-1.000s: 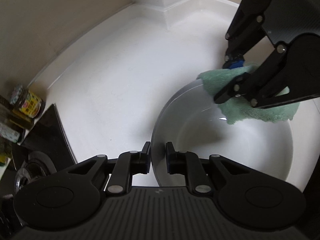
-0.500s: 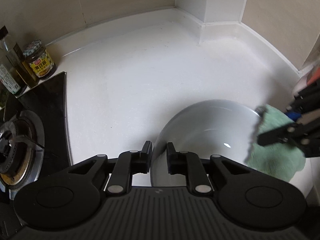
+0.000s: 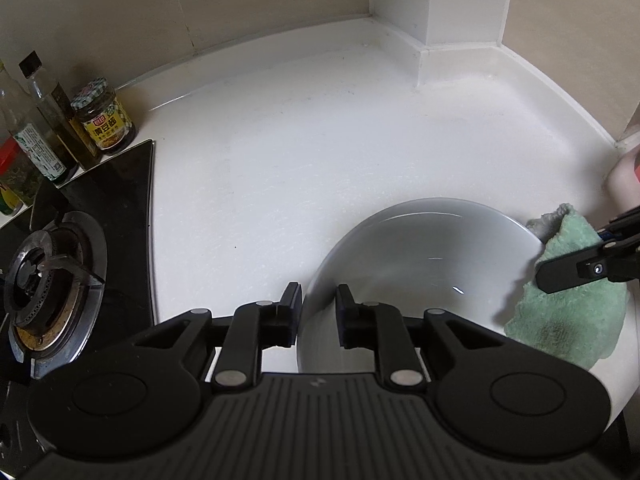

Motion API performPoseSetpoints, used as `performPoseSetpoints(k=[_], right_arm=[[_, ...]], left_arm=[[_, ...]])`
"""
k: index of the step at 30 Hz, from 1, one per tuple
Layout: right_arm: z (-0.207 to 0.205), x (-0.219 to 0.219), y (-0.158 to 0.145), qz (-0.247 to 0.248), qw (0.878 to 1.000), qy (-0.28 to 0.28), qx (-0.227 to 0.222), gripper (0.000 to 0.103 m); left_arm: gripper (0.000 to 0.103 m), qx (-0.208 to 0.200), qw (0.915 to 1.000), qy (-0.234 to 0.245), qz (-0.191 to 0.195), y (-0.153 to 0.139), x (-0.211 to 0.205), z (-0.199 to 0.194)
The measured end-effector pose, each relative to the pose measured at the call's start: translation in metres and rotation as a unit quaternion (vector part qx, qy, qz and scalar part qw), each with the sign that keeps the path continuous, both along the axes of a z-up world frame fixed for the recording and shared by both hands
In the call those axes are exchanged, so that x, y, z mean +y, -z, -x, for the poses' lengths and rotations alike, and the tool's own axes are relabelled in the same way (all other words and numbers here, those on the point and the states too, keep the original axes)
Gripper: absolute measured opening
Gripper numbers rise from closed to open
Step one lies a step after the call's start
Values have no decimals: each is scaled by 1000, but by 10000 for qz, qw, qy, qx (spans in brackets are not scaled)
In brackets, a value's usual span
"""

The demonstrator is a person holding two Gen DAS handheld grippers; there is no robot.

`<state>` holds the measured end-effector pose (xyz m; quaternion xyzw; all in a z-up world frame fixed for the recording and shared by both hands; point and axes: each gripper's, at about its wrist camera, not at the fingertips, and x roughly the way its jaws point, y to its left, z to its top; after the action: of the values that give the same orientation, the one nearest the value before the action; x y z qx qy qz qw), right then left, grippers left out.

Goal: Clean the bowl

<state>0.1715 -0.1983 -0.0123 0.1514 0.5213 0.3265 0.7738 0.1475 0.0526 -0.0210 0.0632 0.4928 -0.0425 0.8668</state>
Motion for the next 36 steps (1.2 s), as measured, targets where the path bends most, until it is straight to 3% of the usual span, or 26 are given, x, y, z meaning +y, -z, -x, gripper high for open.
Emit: performPoseSetpoints(k=[4,6,9,12,15,20,26,36], right_arm=[[9,-1,-8,-85,9986,501,-174,10],[15,-5,-22,3,9966,670,-484,9],[18,-11,-46,562,9864,902,-1254,10],[16,-12,-54,1143,9722,1111,-1716,17],[3,5,-34,2007,9729,254,-1124,25],[10,-1,-35,2434,9612,417,-1231,25],[30,-28,-43,1861,9638,961,-1652,25],[96,-25,-31,1747,9630,520,-1983,25]], left_arm=[[19,-370,9987,-126,339,-18,8,12],[19,-663,9967,-173,446,-28,10,20],[19,-1009,9934,-224,505,-38,11,32],[19,-1214,9891,-365,750,-42,12,41],[19,-1266,9875,-494,798,-43,8,53],[19,-1370,9864,-591,692,-43,-4,78],[19,-1555,9825,-788,660,-43,-12,104],[19,-1798,9790,-553,791,-51,-29,131]])
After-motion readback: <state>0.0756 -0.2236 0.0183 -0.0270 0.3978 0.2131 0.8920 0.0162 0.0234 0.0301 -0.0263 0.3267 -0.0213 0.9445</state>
